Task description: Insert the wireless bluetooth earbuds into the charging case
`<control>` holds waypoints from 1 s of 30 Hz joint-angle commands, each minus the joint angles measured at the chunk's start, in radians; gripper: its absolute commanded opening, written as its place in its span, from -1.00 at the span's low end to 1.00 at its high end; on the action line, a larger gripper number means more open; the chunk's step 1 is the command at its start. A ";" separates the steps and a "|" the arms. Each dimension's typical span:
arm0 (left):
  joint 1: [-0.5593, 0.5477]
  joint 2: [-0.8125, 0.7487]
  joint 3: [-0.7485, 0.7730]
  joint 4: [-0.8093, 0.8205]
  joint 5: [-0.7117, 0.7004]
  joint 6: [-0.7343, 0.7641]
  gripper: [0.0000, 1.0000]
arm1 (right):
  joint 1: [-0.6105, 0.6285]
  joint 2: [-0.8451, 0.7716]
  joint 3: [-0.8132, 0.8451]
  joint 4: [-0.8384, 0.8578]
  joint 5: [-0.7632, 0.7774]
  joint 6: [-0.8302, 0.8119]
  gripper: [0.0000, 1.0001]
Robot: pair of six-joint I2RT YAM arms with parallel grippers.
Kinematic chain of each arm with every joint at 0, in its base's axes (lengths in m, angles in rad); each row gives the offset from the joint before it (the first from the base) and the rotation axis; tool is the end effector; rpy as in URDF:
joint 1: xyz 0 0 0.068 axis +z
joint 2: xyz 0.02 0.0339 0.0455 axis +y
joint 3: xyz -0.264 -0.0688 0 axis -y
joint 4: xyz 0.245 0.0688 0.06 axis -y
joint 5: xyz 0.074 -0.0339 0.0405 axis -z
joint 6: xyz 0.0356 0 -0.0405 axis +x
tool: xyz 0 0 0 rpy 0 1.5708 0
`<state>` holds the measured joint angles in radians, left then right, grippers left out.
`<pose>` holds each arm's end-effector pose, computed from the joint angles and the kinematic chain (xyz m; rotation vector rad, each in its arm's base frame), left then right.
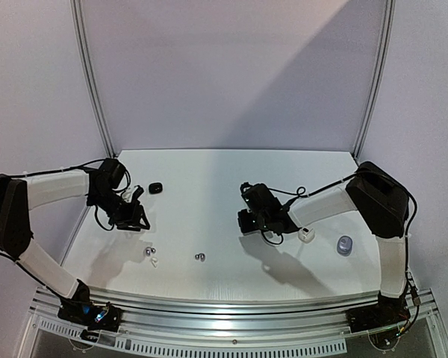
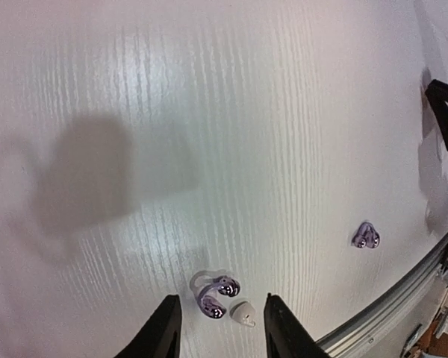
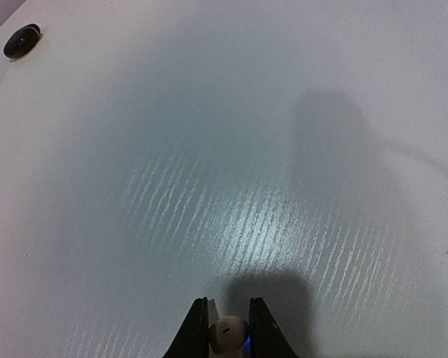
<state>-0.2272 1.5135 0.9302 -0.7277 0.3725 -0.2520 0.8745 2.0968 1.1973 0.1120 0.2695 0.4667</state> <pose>0.2601 -0.0734 0.1886 0.0356 2.9150 -0.6238 0.2820 0.3226 0.1105 -0.3464 2.3240 0.3529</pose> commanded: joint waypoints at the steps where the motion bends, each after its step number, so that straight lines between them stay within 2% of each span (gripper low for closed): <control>1: -0.014 0.017 -0.032 -0.034 -0.077 -0.121 -0.22 | -0.002 -0.003 -0.038 -0.090 0.016 0.071 -0.65; 3: -0.015 0.033 -0.047 -0.057 -0.116 -0.160 -0.26 | -0.002 -0.014 -0.034 -0.090 0.023 0.079 -0.58; 6: -0.015 0.040 -0.079 -0.066 -0.148 -0.201 -0.44 | -0.002 -0.029 -0.028 -0.080 0.018 0.092 -0.45; 8: -0.014 0.032 -0.104 -0.068 -0.162 -0.212 -0.49 | -0.003 -0.033 -0.020 -0.061 -0.001 0.095 -0.34; 11: -0.016 0.007 -0.163 -0.041 -0.134 -0.223 -0.52 | -0.002 -0.036 0.005 -0.051 -0.033 0.090 -0.11; 18: -0.023 0.006 -0.248 0.084 -0.095 -0.234 -0.50 | -0.001 -0.082 0.054 -0.062 -0.028 0.046 0.20; 25: -0.066 0.046 -0.293 0.181 -0.035 -0.277 -0.62 | -0.001 -0.152 0.056 -0.080 -0.020 0.051 0.33; 30: -0.136 0.090 -0.255 0.200 -0.018 -0.284 -0.67 | -0.001 -0.217 0.023 -0.098 0.014 0.041 0.35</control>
<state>-0.3061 1.5261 0.6949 -0.5514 0.3710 -0.5175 0.8749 1.9484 1.2369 0.0452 0.2531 0.5156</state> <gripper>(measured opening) 0.169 0.674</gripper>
